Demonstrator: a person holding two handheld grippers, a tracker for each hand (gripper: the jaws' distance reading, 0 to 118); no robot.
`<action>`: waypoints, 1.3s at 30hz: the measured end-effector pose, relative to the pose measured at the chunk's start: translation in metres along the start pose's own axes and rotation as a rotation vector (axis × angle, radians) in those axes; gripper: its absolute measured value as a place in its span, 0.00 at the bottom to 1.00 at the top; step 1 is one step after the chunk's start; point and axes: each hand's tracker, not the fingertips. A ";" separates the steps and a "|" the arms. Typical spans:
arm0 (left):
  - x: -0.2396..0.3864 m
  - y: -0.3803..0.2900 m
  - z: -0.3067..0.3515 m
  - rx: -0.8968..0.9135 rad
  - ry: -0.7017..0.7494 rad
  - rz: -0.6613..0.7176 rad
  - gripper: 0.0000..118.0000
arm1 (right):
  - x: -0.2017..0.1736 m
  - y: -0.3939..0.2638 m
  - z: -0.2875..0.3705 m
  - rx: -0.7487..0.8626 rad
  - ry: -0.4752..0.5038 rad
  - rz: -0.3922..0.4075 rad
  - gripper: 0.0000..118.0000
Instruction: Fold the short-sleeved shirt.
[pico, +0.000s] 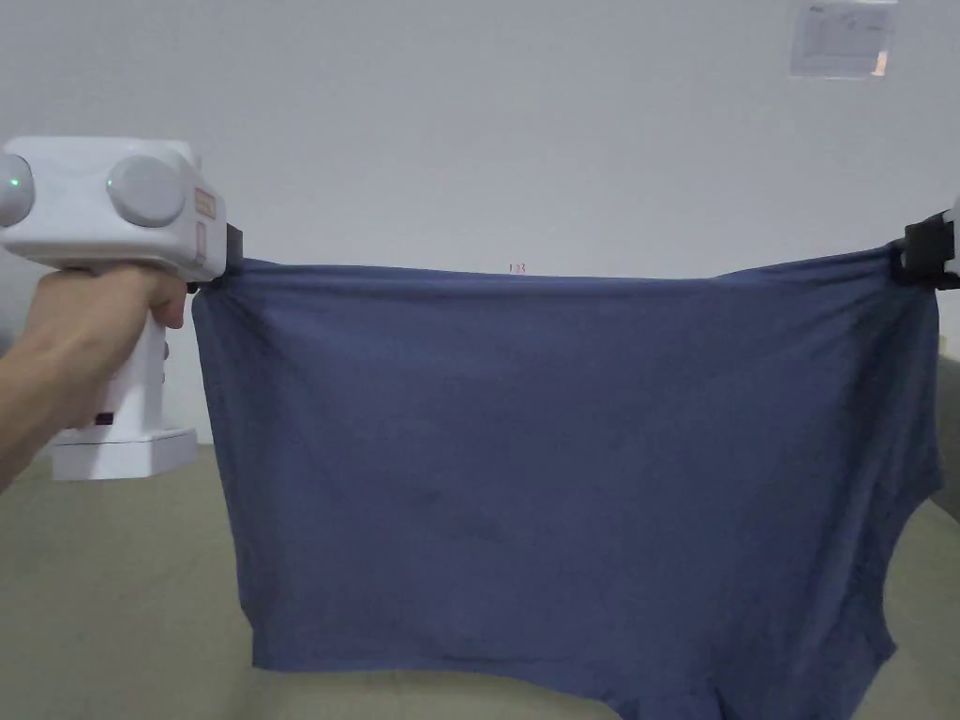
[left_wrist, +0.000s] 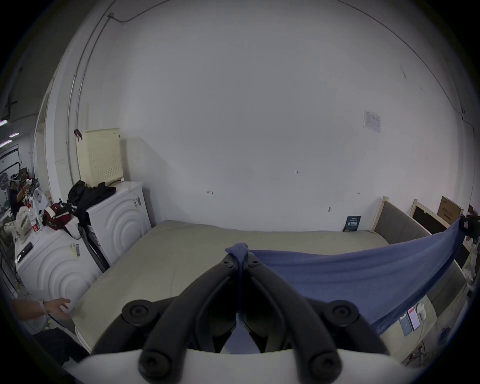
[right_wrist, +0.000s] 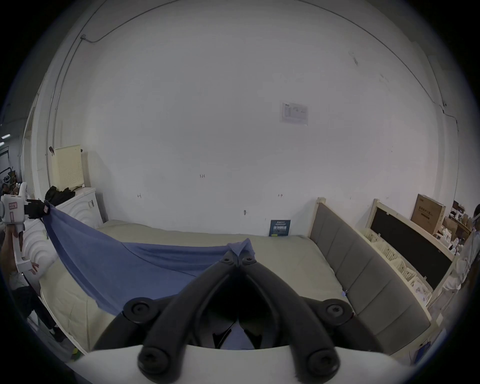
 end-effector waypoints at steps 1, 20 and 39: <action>-0.001 0.003 0.001 -0.004 0.000 0.002 0.01 | 0.000 0.003 0.001 0.002 -0.002 -0.001 0.01; 0.007 0.037 -0.048 0.007 0.049 -0.007 0.01 | -0.014 0.049 -0.060 0.051 -0.038 0.043 0.01; 0.053 0.061 -0.188 0.011 0.147 -0.062 0.01 | -0.021 0.092 -0.218 0.072 -0.103 0.119 0.01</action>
